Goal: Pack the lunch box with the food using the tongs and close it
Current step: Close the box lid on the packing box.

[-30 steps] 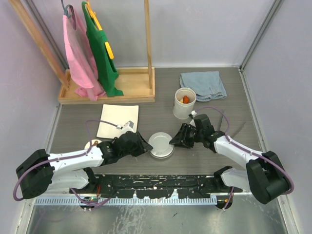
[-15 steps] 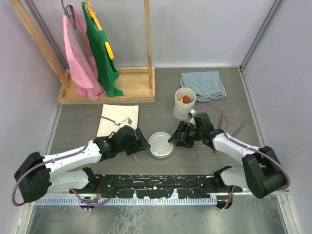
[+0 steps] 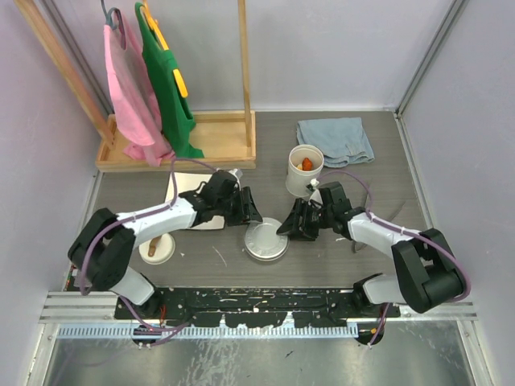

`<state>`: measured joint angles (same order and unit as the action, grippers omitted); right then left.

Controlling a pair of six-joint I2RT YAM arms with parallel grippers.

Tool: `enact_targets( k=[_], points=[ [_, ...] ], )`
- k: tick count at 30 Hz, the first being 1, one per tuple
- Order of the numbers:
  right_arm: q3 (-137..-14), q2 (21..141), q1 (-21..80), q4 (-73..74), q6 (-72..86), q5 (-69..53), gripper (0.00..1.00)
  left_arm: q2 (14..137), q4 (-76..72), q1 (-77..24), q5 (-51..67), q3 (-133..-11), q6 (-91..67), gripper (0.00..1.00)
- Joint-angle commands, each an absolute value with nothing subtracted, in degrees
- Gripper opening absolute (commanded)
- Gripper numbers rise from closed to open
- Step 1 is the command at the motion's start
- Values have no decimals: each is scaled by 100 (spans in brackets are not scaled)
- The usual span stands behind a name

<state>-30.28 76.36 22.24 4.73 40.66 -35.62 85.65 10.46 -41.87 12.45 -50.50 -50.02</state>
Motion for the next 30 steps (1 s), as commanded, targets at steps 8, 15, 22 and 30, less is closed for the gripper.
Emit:
enact_targets(
  k=[8,15,22,30],
  points=[
    [-2889,8114,2225,419,3913,-3297,43,9122,866,-4203,1939,-4292,-4764,22],
    [-2973,7834,2245,600,3689,-3146,44,8911,797,-4306,1568,-3648,-5023,19],
    [-4661,6756,2025,2653,2711,-1421,72,8069,1915,-4296,682,-4170,-4989,35],
    [-6792,6908,1226,3525,1983,384,79,7365,2541,-4163,323,-4916,-4870,63]
  ],
)
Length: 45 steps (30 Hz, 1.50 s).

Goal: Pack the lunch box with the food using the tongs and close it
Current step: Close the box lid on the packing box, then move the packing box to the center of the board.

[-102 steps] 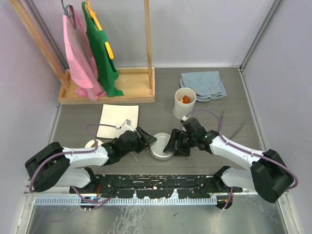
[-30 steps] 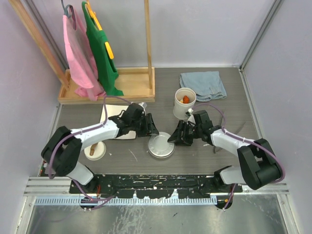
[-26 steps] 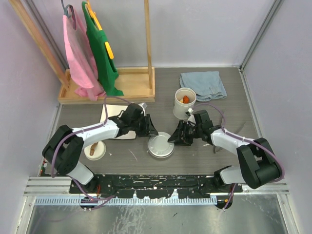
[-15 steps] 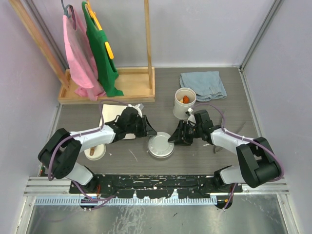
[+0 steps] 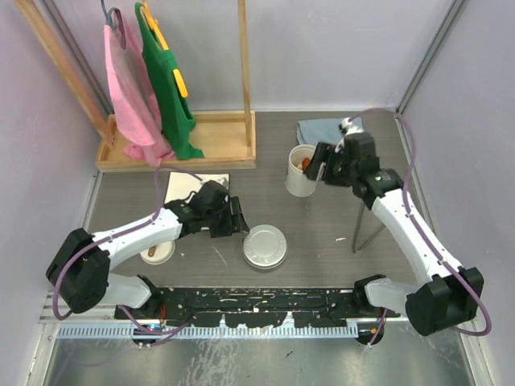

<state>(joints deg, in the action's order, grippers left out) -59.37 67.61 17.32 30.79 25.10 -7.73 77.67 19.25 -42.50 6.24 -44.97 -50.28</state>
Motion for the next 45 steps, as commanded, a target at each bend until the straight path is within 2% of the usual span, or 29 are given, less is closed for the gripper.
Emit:
enact_targets(
  k=[1,4,10,15,23,27,31,39,45],
  points=[
    [-7074,7139,973,3535,1964,249,79,7327,2540,-4146,333,-4992,-4863,68],
    [-8137,8111,433,3730,2069,-325,80,6940,2593,-3999,420,-5111,-4816,74],
    [-9939,9878,189,3874,2273,-679,80,6328,3275,-3493,215,-4988,-4748,84],
    [-11566,11422,123,4358,2320,-1538,77,5513,3815,-2543,0,-4413,-5036,93],
    [-12341,12677,231,4578,2297,-2875,74,4511,4682,-1003,-200,-3899,-5084,98],
    [-12041,12685,443,4632,2017,-3200,74,4159,5060,-308,-416,-3880,-5014,98],
    [-11199,12321,496,4406,1967,-3416,74,4046,5298,101,-671,-3858,-5063,98],
    [-9327,11289,703,3912,1774,-3833,74,4054,5624,189,-1347,-3794,-5515,98],
    [-8637,10787,780,3762,1773,-3781,74,4291,5263,193,-1512,-3617,-5404,98]
  ],
)
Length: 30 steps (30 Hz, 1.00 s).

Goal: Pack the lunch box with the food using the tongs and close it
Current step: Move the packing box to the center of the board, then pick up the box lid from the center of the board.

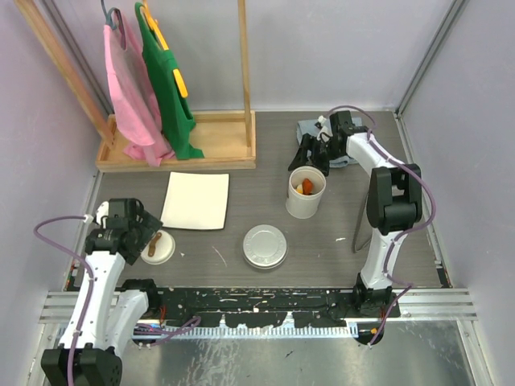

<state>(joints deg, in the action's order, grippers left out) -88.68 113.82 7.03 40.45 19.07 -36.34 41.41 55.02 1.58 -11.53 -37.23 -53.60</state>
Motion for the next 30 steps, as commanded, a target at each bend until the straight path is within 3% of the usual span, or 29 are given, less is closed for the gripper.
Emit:
enact_targets(
  k=[1,6,14,20,30],
  points=[
    [-8568,10724,783,3762,1768,-3758,74,4374,5162,193,-1522,-3573,-5379,98],
    [-8202,10442,883,3727,1749,-3885,74,4901,4760,194,-1233,-3436,-5167,100],
    [-7663,9864,990,3527,1902,-3832,75,5361,4334,194,-1302,-3479,-4508,88],
    [-7596,9634,987,3577,1957,-3738,75,5672,4332,192,-1208,-3463,-4490,68],
    [-7434,9308,989,3577,2004,-3683,75,6314,4278,194,-1317,-3586,-4491,51]
  ],
)
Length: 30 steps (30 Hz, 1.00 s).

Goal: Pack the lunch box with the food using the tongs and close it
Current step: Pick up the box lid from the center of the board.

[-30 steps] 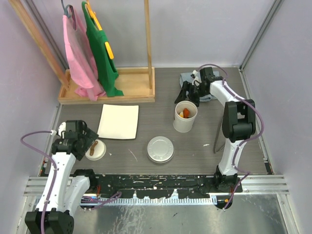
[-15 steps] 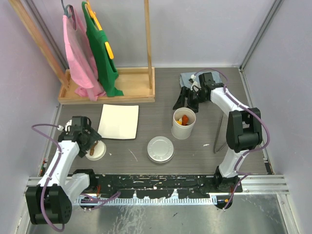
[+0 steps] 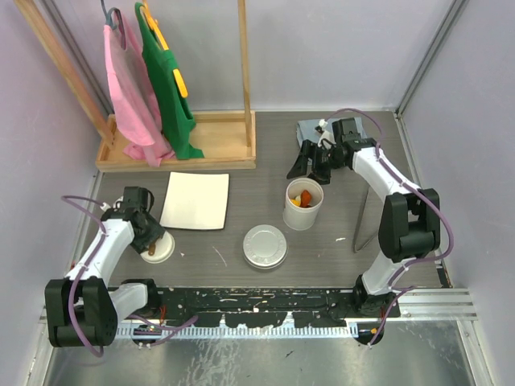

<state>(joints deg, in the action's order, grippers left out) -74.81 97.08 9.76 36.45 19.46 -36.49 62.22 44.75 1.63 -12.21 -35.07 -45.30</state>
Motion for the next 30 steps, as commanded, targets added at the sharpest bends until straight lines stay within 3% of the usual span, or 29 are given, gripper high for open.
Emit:
enact_targets(
  k=[1,8,14,23,30],
  points=[
    [-7402,9266,990,3577,1996,-3671,75,6309,4254,192,-1318,-3579,-4484,47],
    [-7170,9032,993,3595,1968,-3500,75,6164,4183,191,-1277,-3525,-4447,18],
    [-7070,8859,991,3672,1930,-3328,75,5940,4221,193,-1187,-3524,-4395,0],
    [-6995,8348,912,3832,1960,-2305,77,5241,5155,189,-633,-4294,-4387,0],
    [-6621,8326,747,3758,2241,-3057,77,4771,5989,169,45,-5292,-4284,0]
  ],
)
